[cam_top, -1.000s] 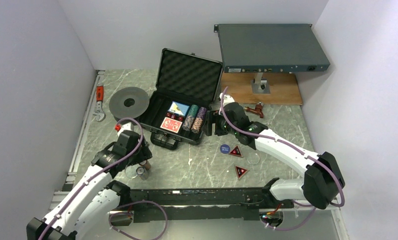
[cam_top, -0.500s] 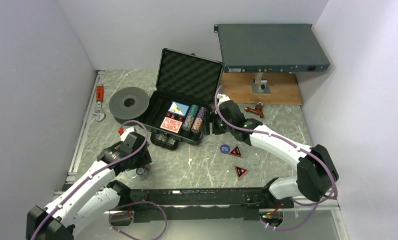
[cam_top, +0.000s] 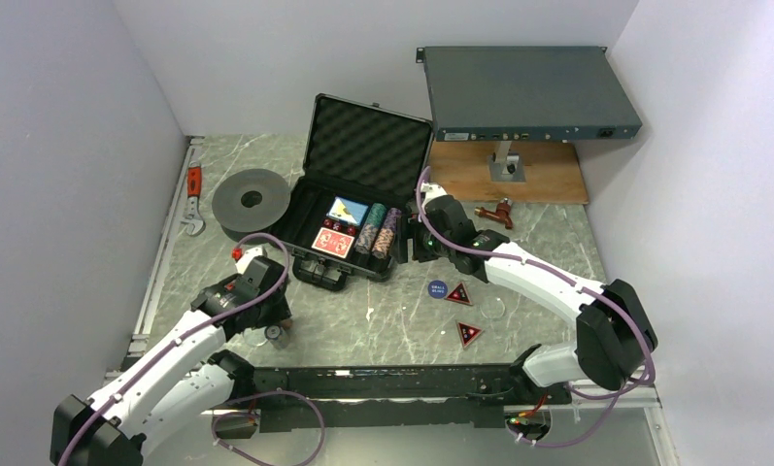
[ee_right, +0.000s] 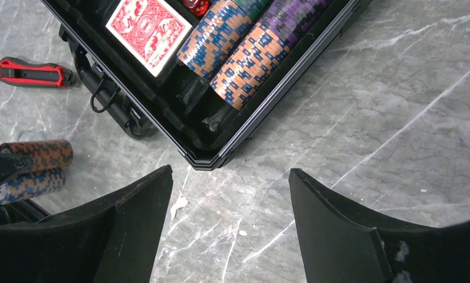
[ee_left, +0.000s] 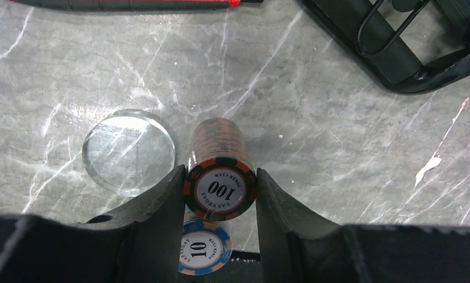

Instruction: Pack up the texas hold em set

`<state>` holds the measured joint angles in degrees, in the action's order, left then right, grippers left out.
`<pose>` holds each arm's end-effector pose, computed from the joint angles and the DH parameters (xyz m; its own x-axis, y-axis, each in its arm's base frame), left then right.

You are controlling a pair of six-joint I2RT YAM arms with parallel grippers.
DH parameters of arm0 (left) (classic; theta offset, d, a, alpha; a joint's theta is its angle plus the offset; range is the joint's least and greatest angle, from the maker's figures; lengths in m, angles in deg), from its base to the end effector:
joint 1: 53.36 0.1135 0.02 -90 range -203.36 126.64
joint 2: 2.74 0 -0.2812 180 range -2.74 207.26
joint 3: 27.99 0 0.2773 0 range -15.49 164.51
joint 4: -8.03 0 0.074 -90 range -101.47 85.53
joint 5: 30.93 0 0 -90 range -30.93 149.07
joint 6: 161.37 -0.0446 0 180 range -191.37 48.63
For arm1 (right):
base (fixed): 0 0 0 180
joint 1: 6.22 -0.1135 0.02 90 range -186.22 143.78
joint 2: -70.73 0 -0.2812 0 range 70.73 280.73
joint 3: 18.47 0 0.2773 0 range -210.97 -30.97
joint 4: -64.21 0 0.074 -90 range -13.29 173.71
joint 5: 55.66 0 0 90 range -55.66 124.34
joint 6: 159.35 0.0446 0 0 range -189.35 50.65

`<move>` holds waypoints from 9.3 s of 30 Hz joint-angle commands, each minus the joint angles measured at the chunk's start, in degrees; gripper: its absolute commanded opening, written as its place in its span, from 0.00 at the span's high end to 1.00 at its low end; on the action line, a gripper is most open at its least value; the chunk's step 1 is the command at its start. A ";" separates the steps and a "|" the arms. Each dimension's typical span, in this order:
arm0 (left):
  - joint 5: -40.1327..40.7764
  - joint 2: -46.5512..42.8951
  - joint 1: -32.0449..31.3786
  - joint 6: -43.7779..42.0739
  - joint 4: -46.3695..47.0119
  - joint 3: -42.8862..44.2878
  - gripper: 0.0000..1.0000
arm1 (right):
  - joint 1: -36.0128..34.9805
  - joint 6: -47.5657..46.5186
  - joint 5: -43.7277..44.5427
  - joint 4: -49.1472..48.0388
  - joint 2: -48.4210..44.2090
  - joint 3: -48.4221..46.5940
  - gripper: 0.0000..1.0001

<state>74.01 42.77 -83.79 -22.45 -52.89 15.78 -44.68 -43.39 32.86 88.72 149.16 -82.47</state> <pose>0.1385 -0.0680 0.2017 -0.7952 -0.3775 -0.4744 -0.3229 0.9260 -0.1957 0.2533 0.2027 0.2454 -0.7215 -0.0143 -0.6922 -0.3577 0.8637 0.3551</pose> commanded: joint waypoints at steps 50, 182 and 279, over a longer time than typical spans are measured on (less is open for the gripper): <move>-32.45 -9.47 -0.11 -24.95 60.88 2.80 1.00 | -0.30 58.76 -6.76 -28.19 -11.89 9.58 0.00; -36.26 14.09 -6.73 -31.67 31.08 22.29 0.28 | -0.43 19.92 -31.66 -1.82 3.65 -20.66 1.00; -25.68 64.55 14.97 -51.87 14.02 61.76 1.00 | 0.31 -5.68 10.27 -14.74 -17.64 10.69 0.07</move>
<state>51.23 106.77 -68.97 -75.47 -41.57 73.28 -44.51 -48.42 42.66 74.95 132.84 -72.18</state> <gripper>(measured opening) 0.471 0.925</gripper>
